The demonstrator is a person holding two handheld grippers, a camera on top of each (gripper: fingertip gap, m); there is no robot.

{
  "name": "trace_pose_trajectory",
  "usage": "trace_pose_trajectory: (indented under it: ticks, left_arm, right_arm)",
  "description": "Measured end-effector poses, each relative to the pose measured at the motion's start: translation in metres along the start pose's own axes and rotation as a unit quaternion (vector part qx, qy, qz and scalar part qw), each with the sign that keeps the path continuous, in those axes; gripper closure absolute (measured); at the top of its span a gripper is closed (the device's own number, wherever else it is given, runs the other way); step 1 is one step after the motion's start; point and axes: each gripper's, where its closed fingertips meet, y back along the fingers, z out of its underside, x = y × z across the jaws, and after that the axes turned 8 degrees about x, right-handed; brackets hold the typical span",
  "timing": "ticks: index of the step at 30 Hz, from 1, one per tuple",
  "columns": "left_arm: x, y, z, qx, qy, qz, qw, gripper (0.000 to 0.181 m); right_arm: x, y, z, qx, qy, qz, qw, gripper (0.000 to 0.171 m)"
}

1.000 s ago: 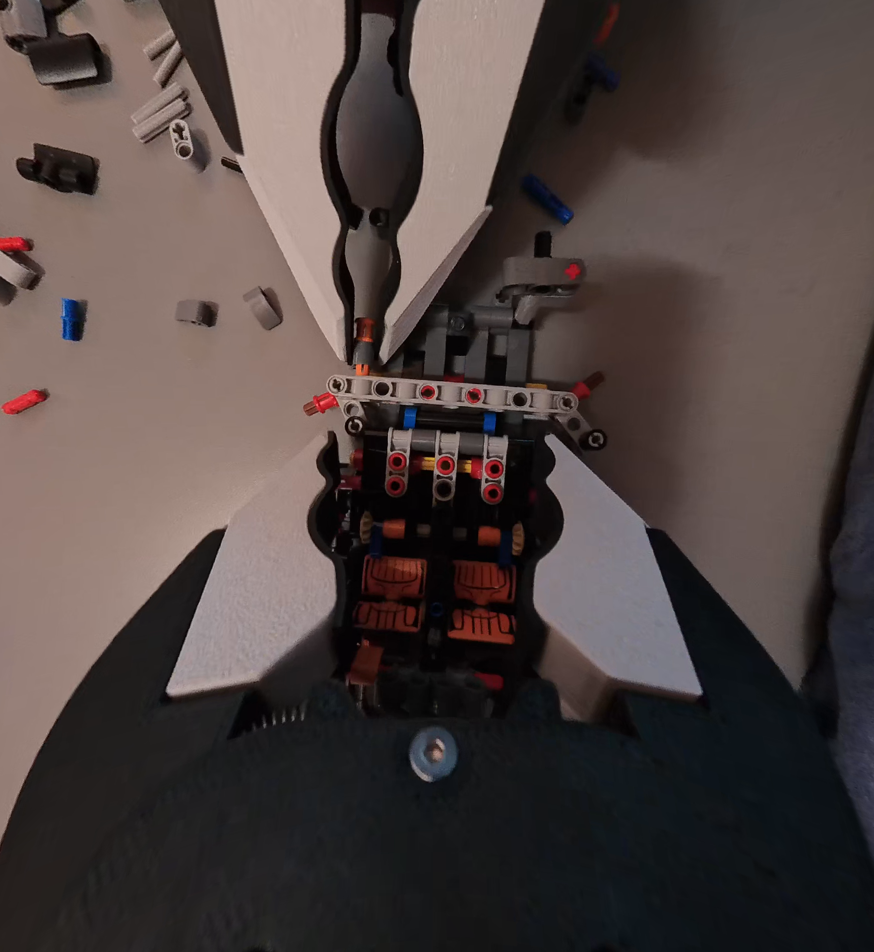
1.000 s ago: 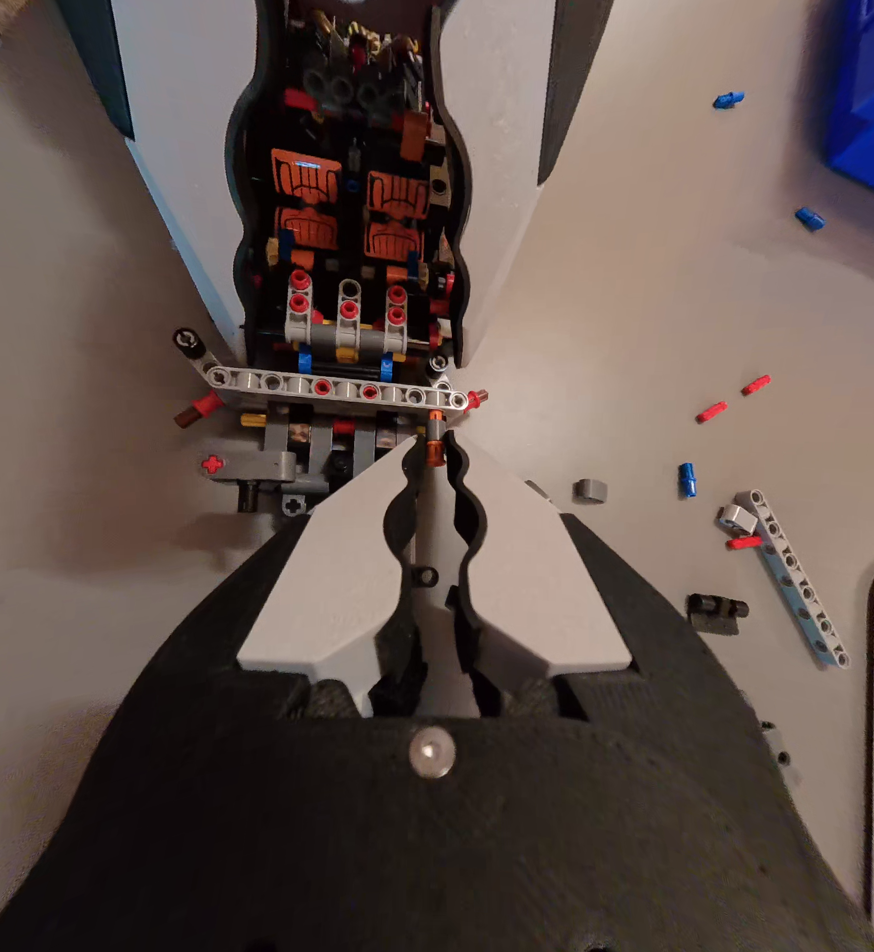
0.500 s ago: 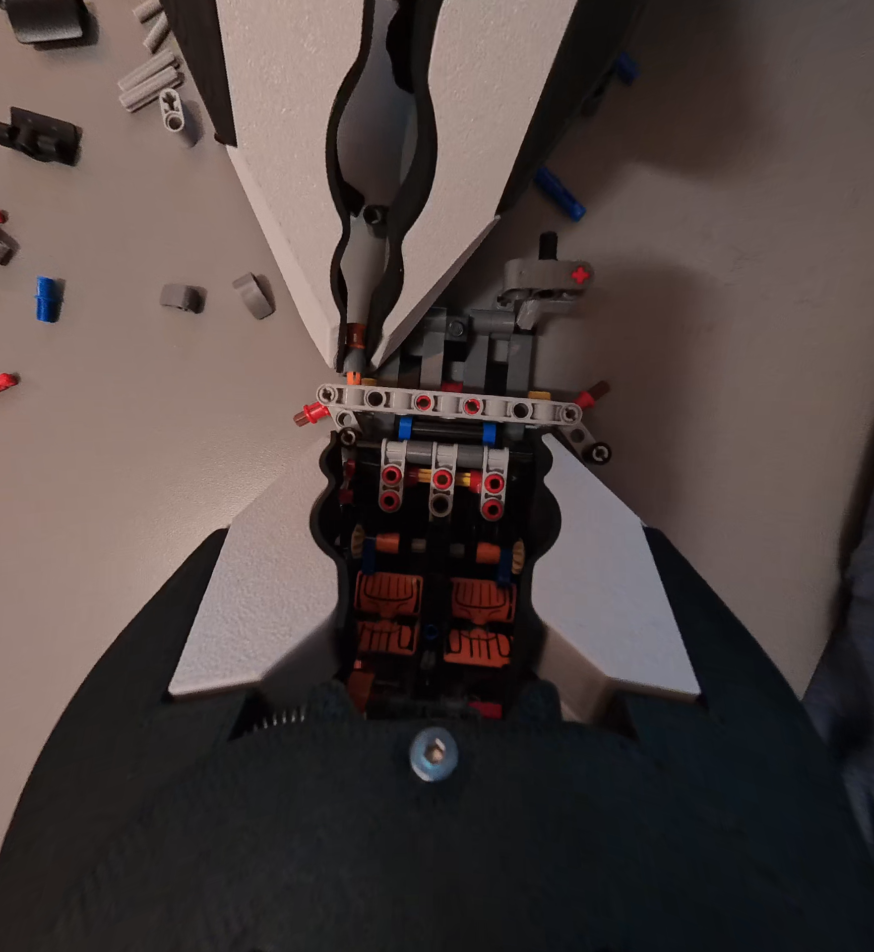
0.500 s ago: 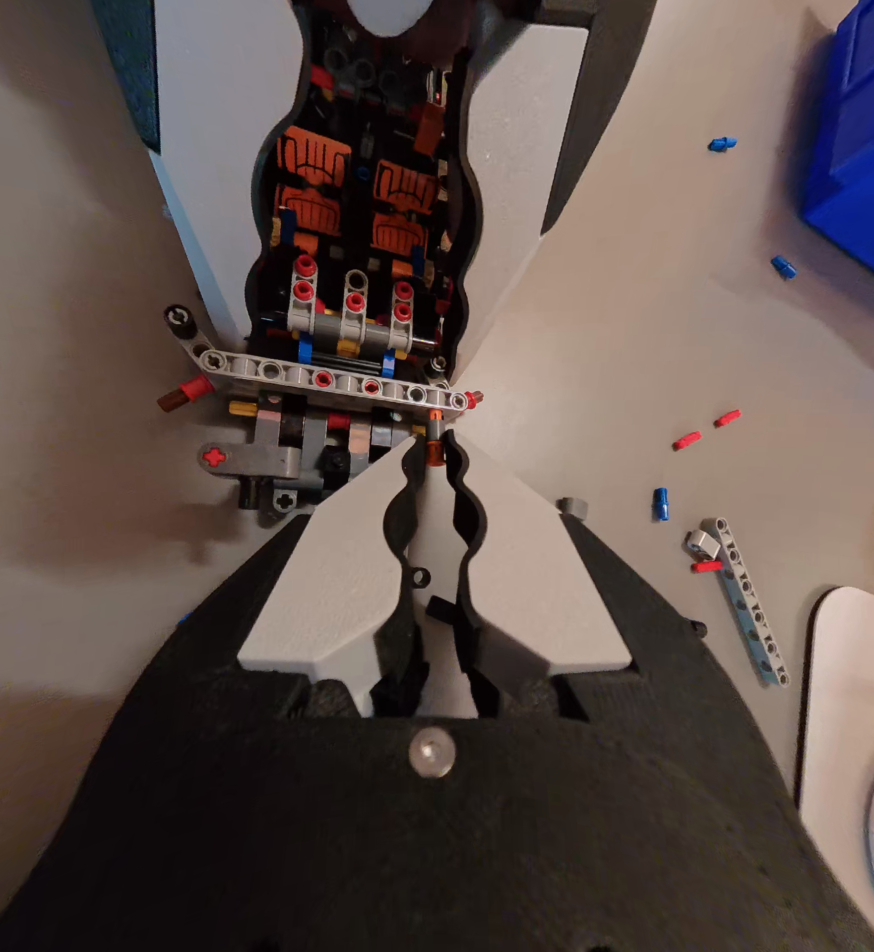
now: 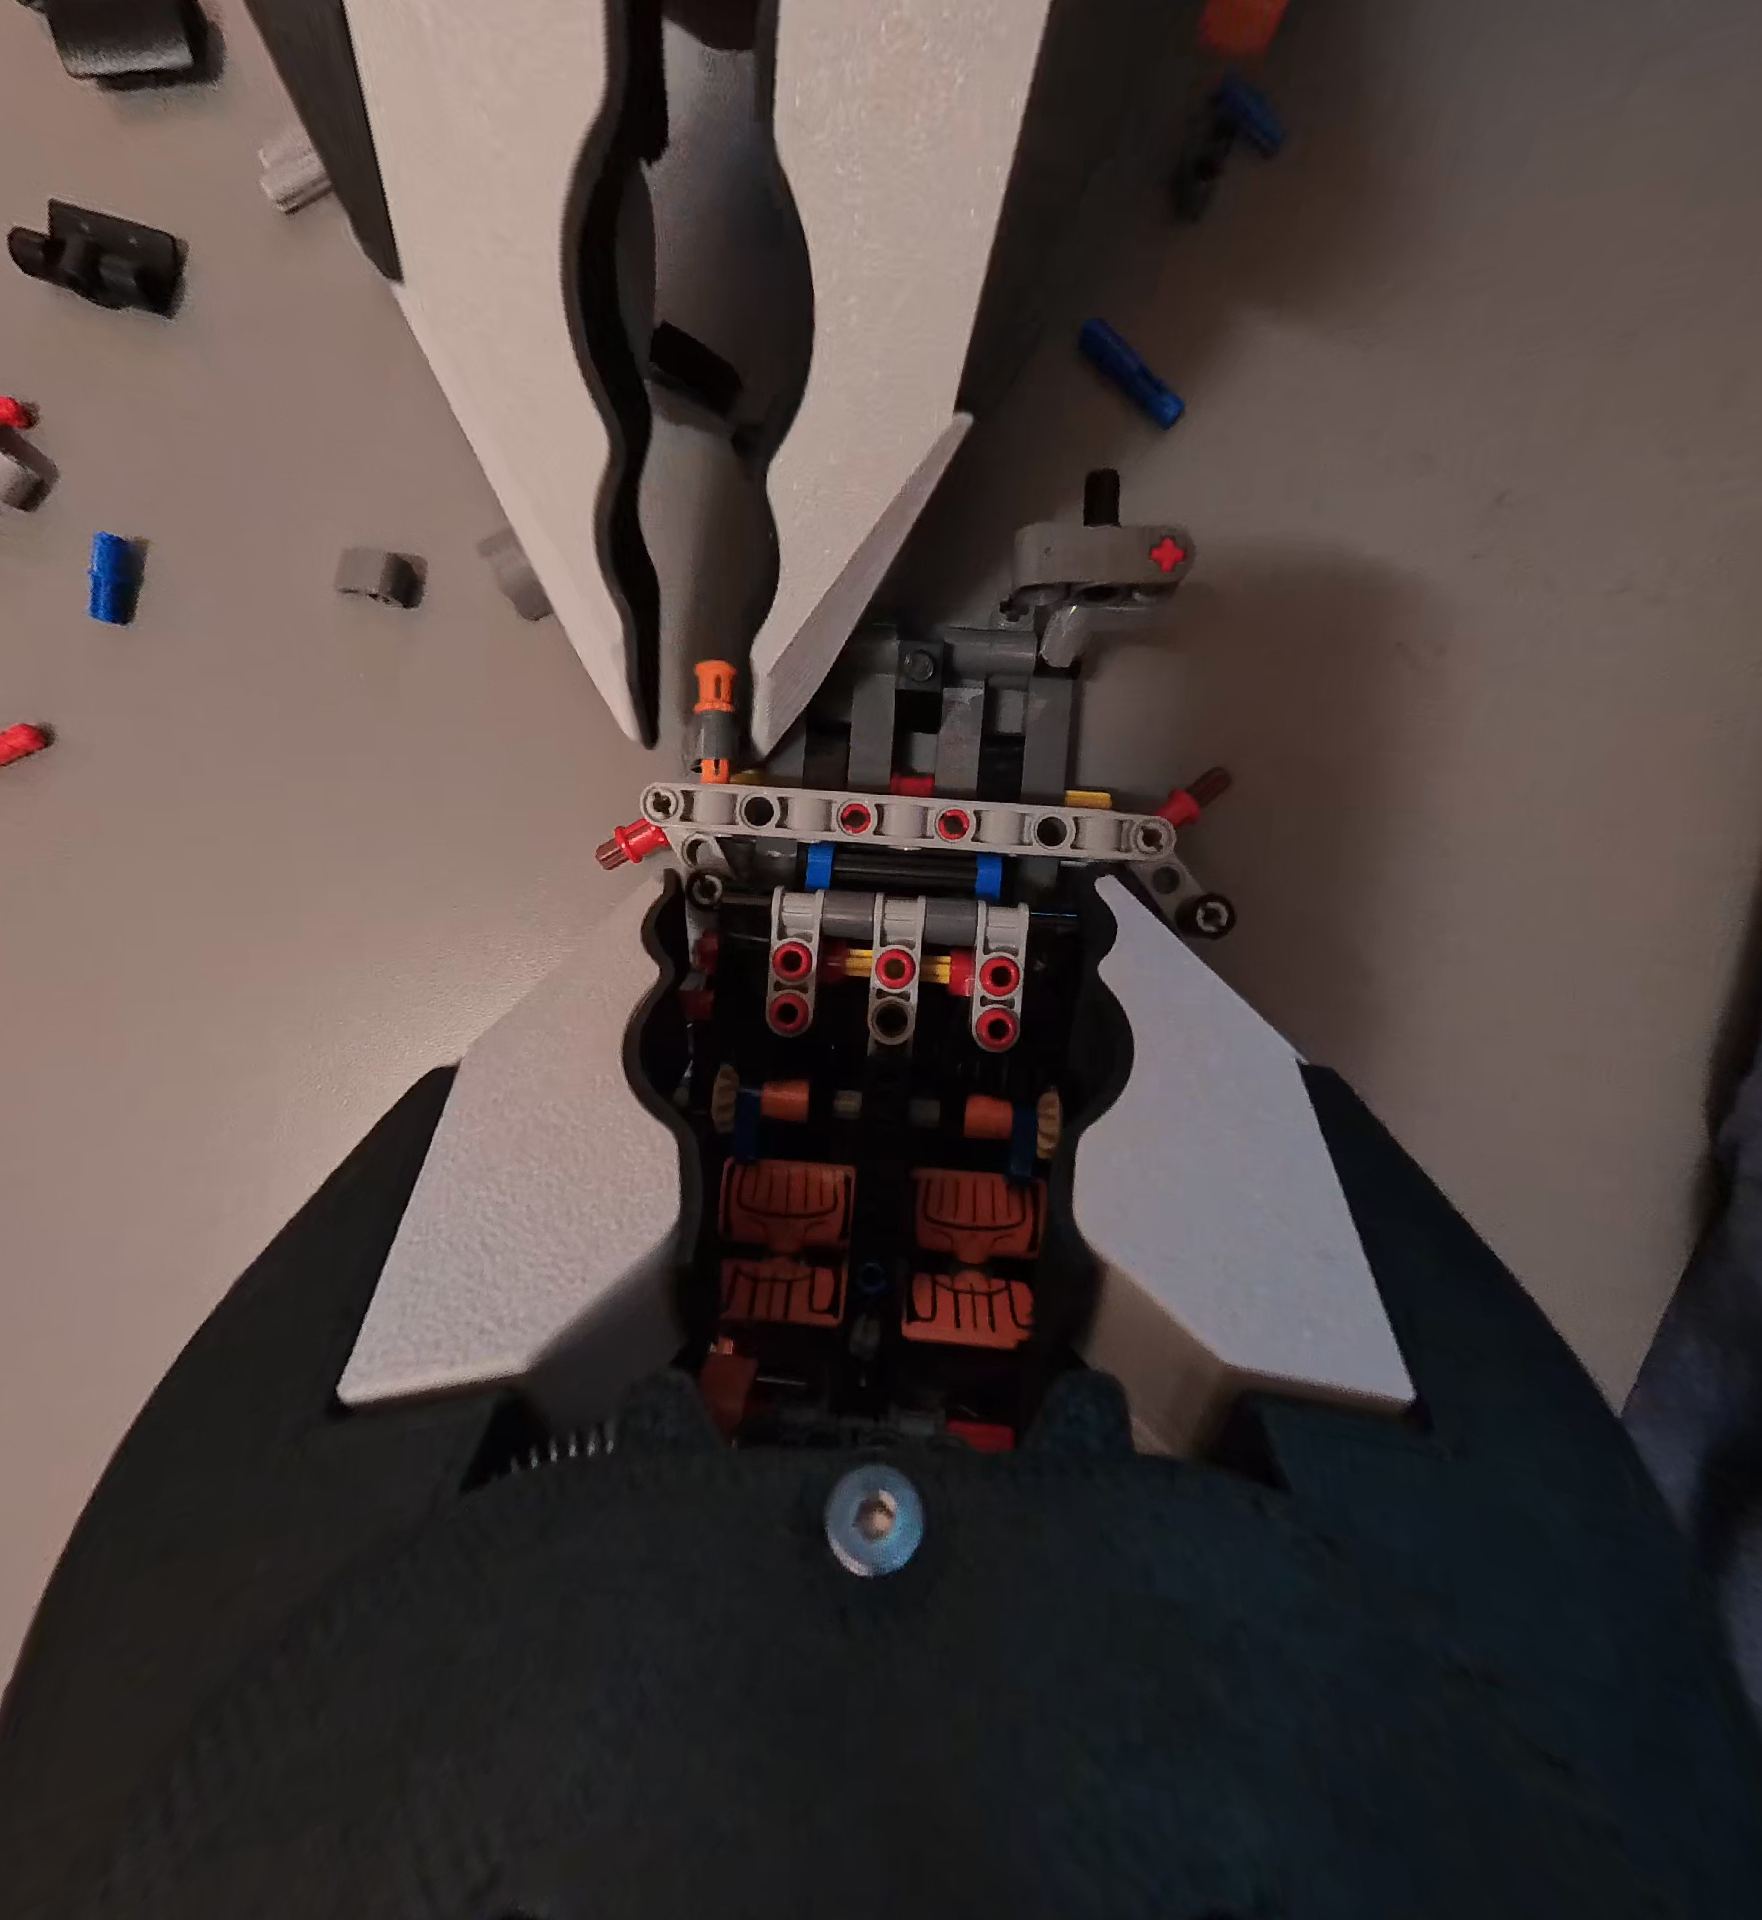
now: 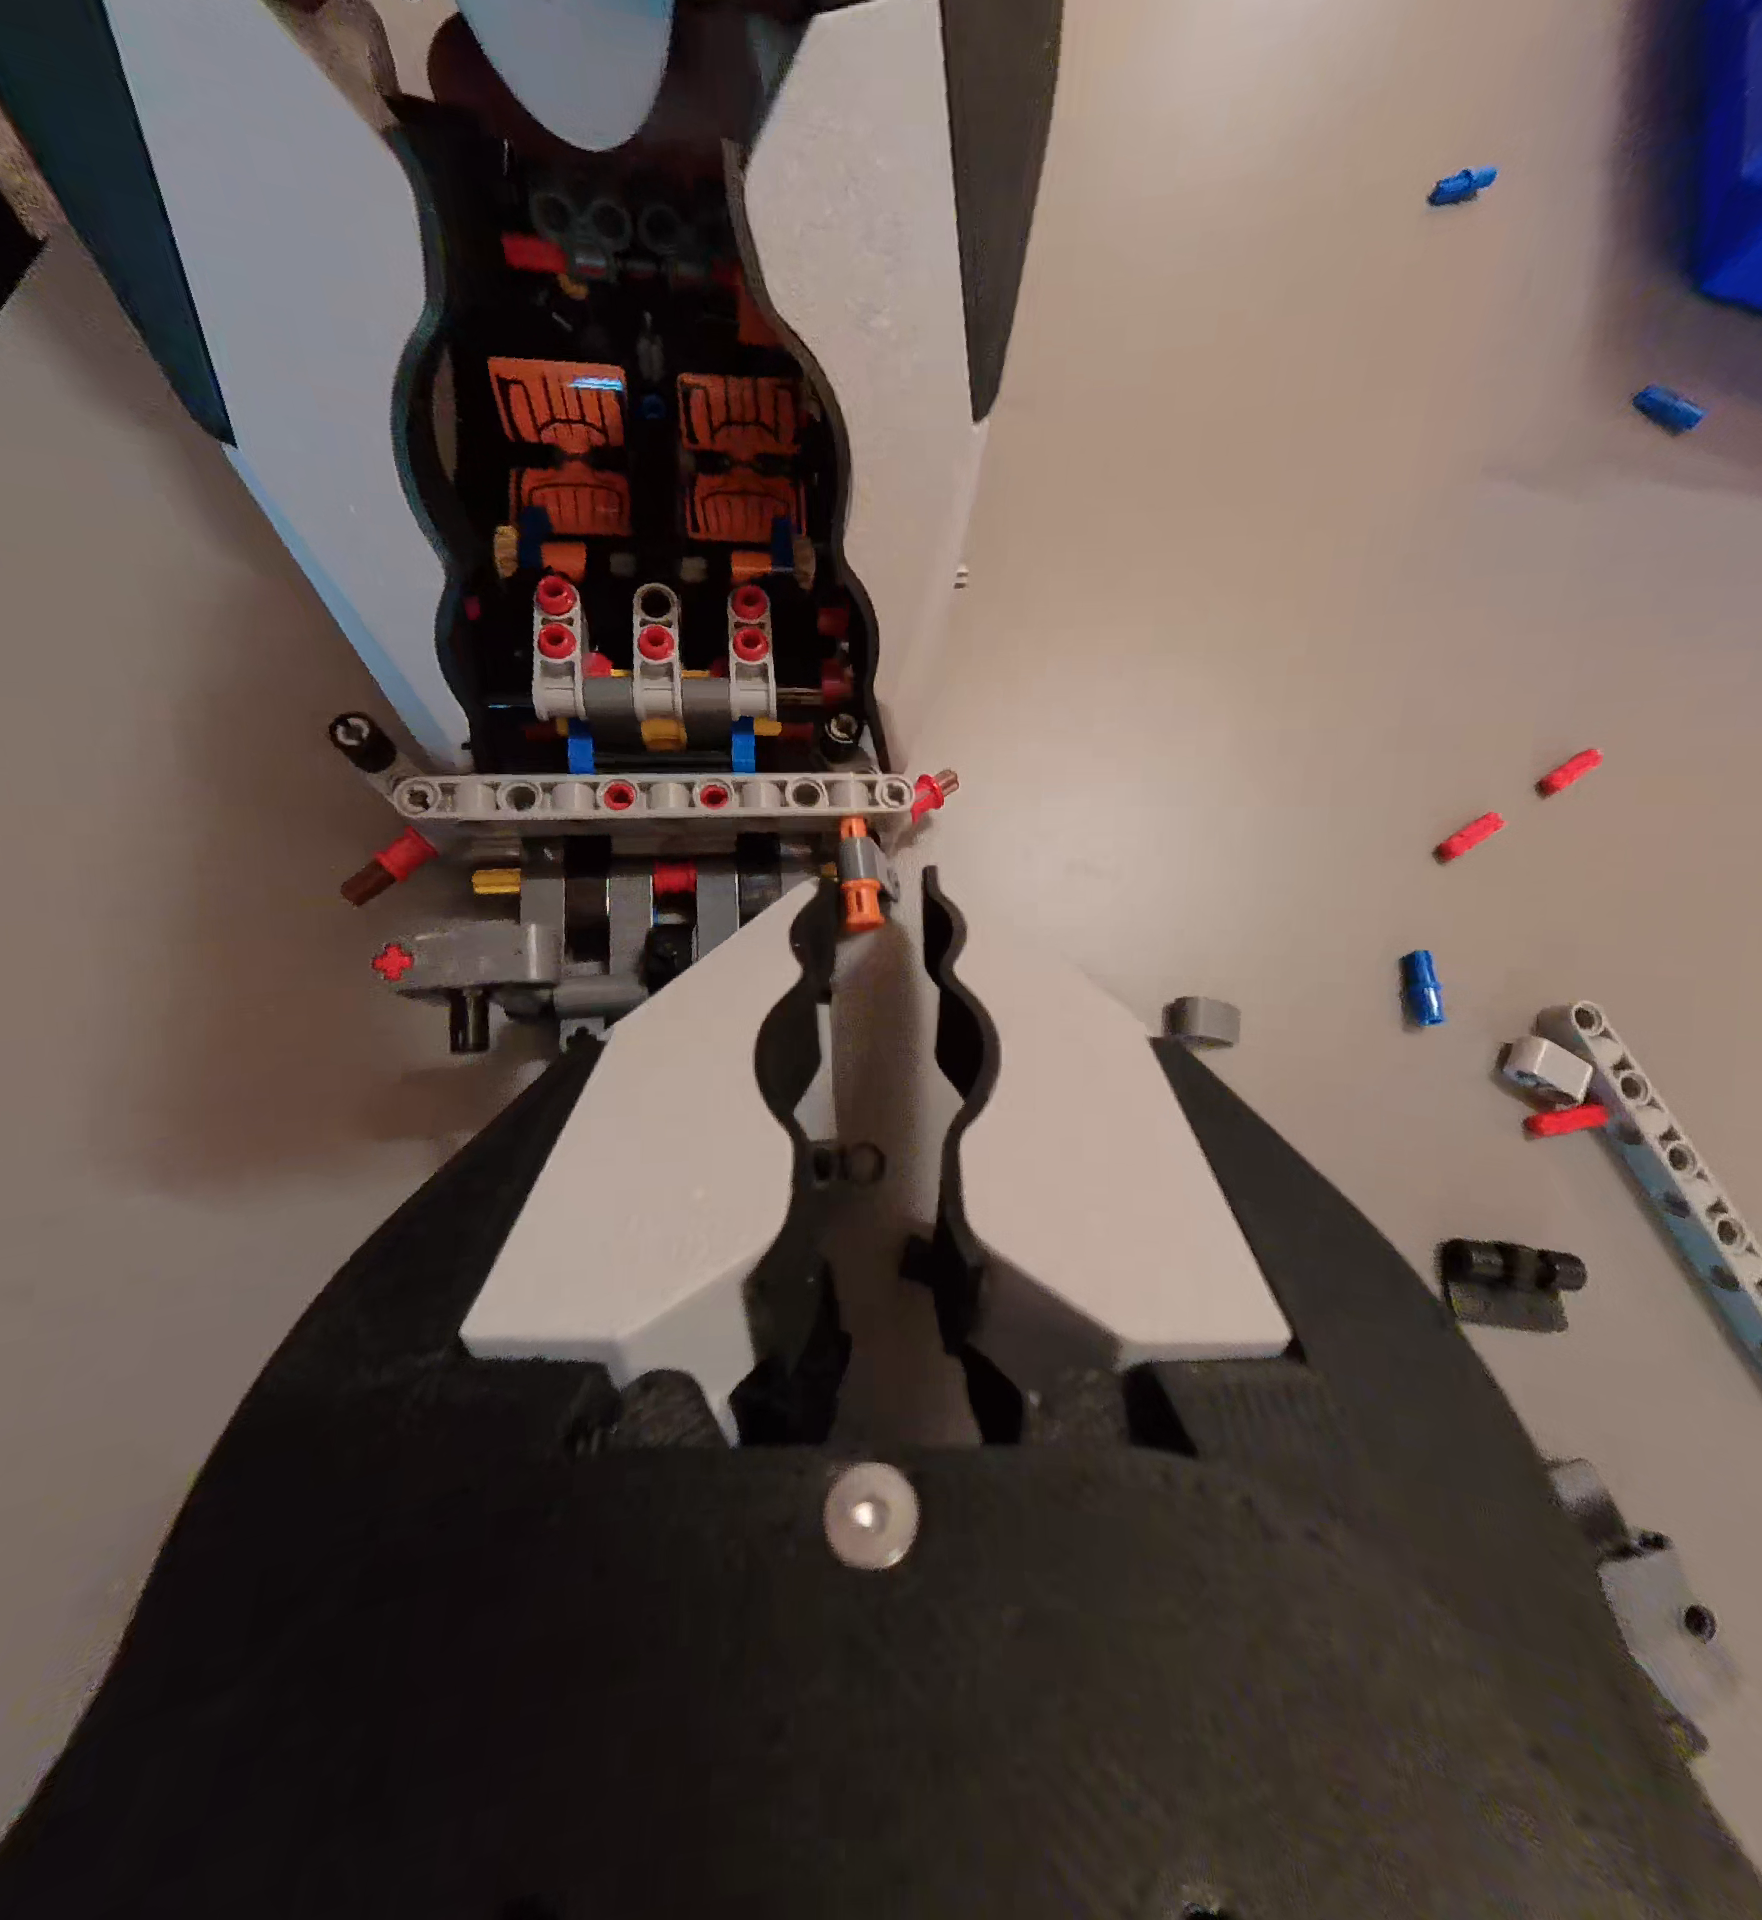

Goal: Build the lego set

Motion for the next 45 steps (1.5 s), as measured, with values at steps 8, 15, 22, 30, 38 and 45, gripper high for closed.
trace_pose_trajectory:
  ticks: [8,15,22,30,38,45]
  left_arm:
    - [-0.001,0.009,0.001,-0.012,-0.012,-0.028,0.999,0.104]
    - [-0.001,0.014,0.004,-0.032,-0.01,-0.04,0.999,0.102]
    - [-0.004,0.018,0.01,-0.057,0.003,-0.037,0.998,0.1]
    - [-0.004,0.033,0.013,-0.07,0.019,-0.035,0.997,0.102]
    - [-0.003,0.027,0.011,-0.058,0.019,-0.031,0.998,0.1]
    - [-0.003,0.027,0.012,-0.04,0.036,-0.018,0.998,0.1]
  right_arm:
    - [-0.001,0.006,-0.005,-0.008,0.025,0.001,1.0,0.162]
    - [-0.001,0.0,-0.005,-0.014,0.036,-0.001,0.999,0.166]
    - [-0.001,-0.004,-0.007,0.0,0.024,-0.007,1.0,0.167]
    - [-0.001,-0.003,-0.009,0.002,0.025,-0.005,1.0,0.167]
    - [-0.001,-0.002,-0.011,0.002,0.032,-0.004,0.999,0.167]
    - [0.001,-0.005,-0.011,0.0,0.046,-0.007,0.999,0.167]
